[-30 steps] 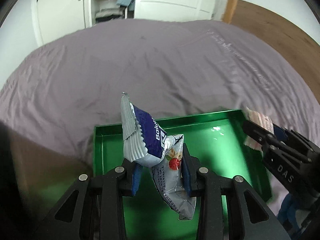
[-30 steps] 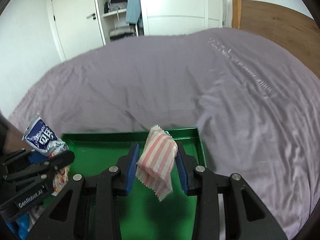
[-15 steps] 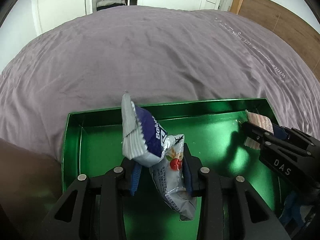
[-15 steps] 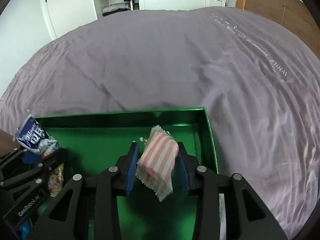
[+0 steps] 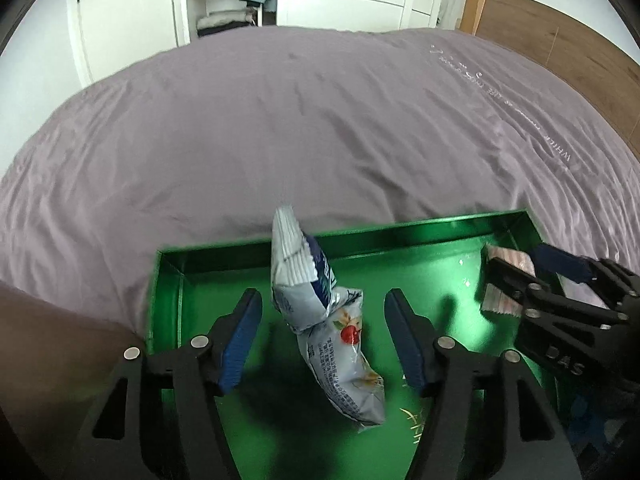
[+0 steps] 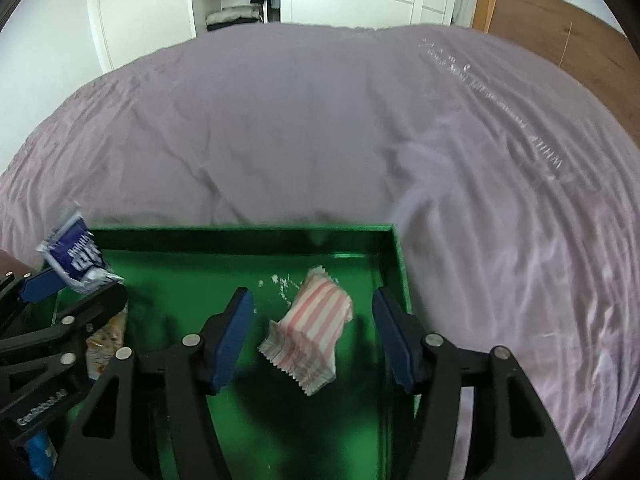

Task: Organize snacks
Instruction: 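Open the left tool over the tray while the right tool releases the candy, then move both open tools back toward the remaining snacks, then grasp the cream wafer packet with the left tool while the right tool grasps the orange bar, then carry the wafer packet and orange bar with both tools over the green tray, then lower the wafer packet and orange bar toward the tray with both tools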

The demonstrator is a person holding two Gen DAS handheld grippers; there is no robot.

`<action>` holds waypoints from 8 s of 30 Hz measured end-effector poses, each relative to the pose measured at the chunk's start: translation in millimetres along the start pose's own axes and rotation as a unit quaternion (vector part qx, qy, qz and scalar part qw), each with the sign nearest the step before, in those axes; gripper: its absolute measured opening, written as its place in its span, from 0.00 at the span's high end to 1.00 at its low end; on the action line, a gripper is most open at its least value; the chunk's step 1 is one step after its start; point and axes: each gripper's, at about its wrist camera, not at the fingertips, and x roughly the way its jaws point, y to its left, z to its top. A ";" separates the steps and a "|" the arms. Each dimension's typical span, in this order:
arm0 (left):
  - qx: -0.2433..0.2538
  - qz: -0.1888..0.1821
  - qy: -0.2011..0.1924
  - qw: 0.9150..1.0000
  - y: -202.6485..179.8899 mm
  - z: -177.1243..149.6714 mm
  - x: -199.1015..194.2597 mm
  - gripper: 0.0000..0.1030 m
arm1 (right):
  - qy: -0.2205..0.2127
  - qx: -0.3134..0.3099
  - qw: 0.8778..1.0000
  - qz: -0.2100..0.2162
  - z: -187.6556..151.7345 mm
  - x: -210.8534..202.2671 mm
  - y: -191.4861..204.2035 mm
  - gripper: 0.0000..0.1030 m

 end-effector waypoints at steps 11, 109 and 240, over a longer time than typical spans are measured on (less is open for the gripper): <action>0.009 -0.020 -0.036 0.999 -11.7 8.7 -84.1 0.41 | -0.086 0.016 0.996 -0.028 0.4 -133.4 -16.4 0.02; -0.074 0.016 0.080 0.994 444.8 -214.5 -142.8 0.73 | 0.117 -0.145 0.953 0.241 -185.6 -101.4 522.4 1.00; 0.043 -0.018 -0.042 0.998 -34.5 -90.3 -25.4 0.79 | -0.081 0.071 0.994 0.011 -105.9 -20.6 -27.7 1.00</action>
